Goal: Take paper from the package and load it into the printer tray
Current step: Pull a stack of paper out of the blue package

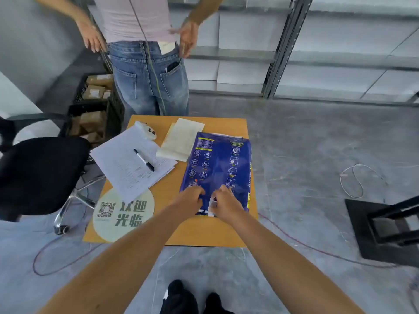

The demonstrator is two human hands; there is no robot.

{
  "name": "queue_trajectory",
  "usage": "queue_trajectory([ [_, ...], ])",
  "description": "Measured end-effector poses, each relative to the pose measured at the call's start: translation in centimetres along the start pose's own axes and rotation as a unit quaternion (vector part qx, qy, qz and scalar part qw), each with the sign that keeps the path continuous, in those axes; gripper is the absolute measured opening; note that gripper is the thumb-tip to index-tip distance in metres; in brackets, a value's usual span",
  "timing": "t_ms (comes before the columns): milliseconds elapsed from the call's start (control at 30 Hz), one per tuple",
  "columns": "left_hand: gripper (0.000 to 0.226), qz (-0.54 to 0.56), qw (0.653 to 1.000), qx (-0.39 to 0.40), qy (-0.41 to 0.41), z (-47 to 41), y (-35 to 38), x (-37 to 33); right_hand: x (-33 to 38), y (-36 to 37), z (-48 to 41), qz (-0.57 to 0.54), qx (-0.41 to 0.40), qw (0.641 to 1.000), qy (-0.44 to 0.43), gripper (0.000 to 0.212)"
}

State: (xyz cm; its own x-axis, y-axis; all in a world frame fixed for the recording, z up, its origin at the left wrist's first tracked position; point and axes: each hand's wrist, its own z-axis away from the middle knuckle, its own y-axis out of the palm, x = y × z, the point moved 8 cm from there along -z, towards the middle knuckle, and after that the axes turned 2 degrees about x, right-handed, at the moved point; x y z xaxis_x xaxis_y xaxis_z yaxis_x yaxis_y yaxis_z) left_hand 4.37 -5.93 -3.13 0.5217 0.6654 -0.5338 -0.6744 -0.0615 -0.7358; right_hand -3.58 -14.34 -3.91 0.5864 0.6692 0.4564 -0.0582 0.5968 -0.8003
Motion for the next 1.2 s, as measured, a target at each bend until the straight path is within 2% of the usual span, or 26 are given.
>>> queue_trajectory([
  [300,0.033,0.004,0.999,-0.031,0.006,-0.4,1.0,1.3,-2.1,0.9,-0.7,-0.022,-0.046,0.997,0.054,0.016],
  [367,0.034,0.011,0.999,-0.032,0.008,-0.4,1.3,1.4,-2.5,0.9,-0.9,-0.003,-0.046,0.997,0.059,0.021],
  [433,0.035,0.014,0.999,-0.037,0.01,-0.4,1.7,1.5,-2.4,1.0,-1.1,-0.012,-0.052,0.998,0.046,0.023],
  [667,0.032,0.014,0.999,-0.046,0.006,-0.1,2.0,1.5,-0.4,1.9,1.8,-0.067,-0.037,0.997,-0.015,0.01],
  [800,0.022,0.048,0.996,-0.067,-0.028,0.1,1.8,0.5,0.2,3.5,3.9,-0.029,-0.017,0.999,-0.027,0.011],
  [900,0.02,0.107,0.99,-0.07,-0.055,0.2,2.3,-0.3,-0.3,4.3,5.2,-0.032,-0.008,0.999,0.002,0.019],
  [1033,0.025,0.229,0.971,-0.047,-0.053,0.1,1.4,-1.8,-0.9,4.5,6.8,-0.078,-0.022,0.997,0.018,0.014],
  [1200,0.028,0.236,0.971,0.031,0.017,-1.0,0.0,-7.2,-1.5,2.4,7.6,-0.183,-0.085,0.979,0.035,0.008],
])
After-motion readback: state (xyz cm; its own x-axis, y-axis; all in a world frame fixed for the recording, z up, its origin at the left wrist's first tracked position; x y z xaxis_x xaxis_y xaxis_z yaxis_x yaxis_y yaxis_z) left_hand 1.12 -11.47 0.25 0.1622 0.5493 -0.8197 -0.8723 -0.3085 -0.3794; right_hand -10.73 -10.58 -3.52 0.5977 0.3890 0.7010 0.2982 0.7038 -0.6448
